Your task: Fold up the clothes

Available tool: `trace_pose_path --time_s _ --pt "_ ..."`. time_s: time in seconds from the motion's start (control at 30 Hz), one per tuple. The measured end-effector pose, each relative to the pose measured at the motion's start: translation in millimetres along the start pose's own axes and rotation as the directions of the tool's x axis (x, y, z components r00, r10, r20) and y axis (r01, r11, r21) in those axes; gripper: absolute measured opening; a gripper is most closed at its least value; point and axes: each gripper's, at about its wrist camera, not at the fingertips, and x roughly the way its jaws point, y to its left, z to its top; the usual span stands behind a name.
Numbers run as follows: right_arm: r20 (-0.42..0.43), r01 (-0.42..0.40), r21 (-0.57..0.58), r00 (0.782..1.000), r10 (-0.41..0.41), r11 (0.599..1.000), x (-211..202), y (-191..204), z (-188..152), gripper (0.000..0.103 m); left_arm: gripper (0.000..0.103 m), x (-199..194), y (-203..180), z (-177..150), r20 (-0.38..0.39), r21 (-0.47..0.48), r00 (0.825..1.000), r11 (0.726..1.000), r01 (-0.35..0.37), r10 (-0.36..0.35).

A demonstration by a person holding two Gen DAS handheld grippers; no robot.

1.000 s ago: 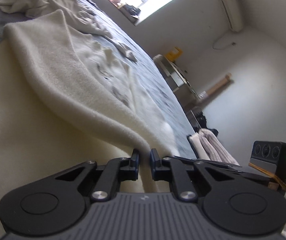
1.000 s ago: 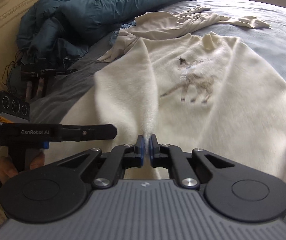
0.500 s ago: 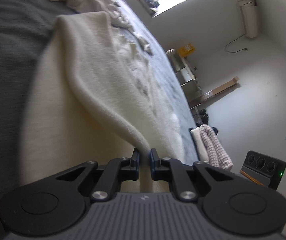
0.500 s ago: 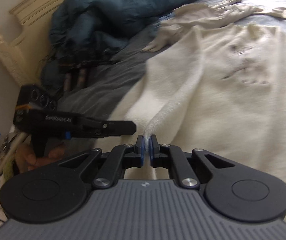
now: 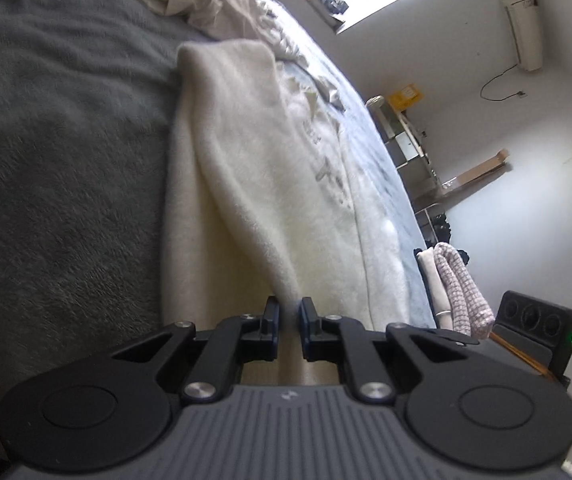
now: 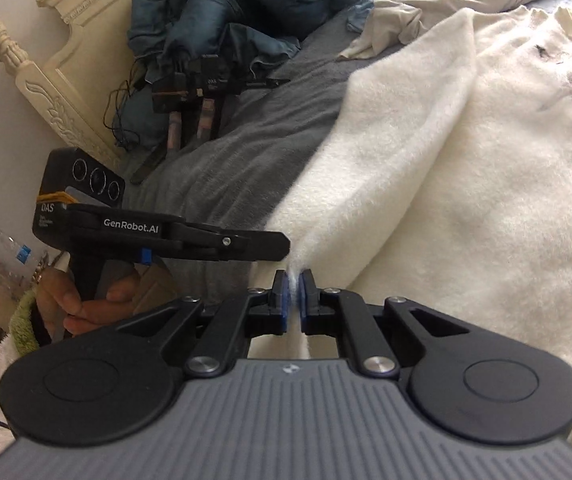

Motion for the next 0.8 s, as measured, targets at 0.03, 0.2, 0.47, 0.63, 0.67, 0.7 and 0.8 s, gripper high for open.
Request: trace_pose_path --time_s 0.03,0.2,0.47,0.63,0.67,0.7,0.8 --pt "-0.004 0.001 0.006 1.000 -0.001 1.000 0.8 -0.6 -2.4 0.004 0.011 -0.8 2.4 -1.8 -0.003 0.001 1.000 1.000 -0.002 0.002" --pt "-0.057 0.038 0.059 0.998 -0.034 0.998 14.4 -10.0 -17.2 0.004 0.010 8.6 25.8 -14.1 -0.040 -0.056 0.999 0.998 -0.027 0.024" --pt "-0.090 0.066 0.110 0.994 -0.056 0.992 13.3 -18.2 -30.0 0.007 0.011 5.1 29.5 -22.8 -0.020 0.000 0.999 0.999 -0.032 0.032" --pt "-0.125 0.107 0.099 0.988 -0.094 0.989 -0.7 -23.3 -31.0 0.010 0.013 -14.5 21.7 -27.9 -0.008 0.079 0.999 0.996 -0.049 0.050" --pt "-0.121 0.123 0.075 0.986 -0.113 0.990 -7.9 -22.0 -27.7 0.010 0.014 -21.4 19.1 -27.9 0.003 0.095 0.998 0.994 -0.059 0.059" --pt "-0.107 0.141 0.052 0.985 -0.135 0.989 -15.6 -21.1 -22.9 0.011 0.016 -26.7 15.7 -26.2 0.024 0.112 0.997 0.991 -0.070 0.068" --pt "0.007 0.194 -0.007 0.981 -0.194 0.981 -32.0 -19.0 4.6 0.012 0.020 -36.8 4.2 -16.7 0.095 0.163 0.992 0.982 -0.099 0.084"
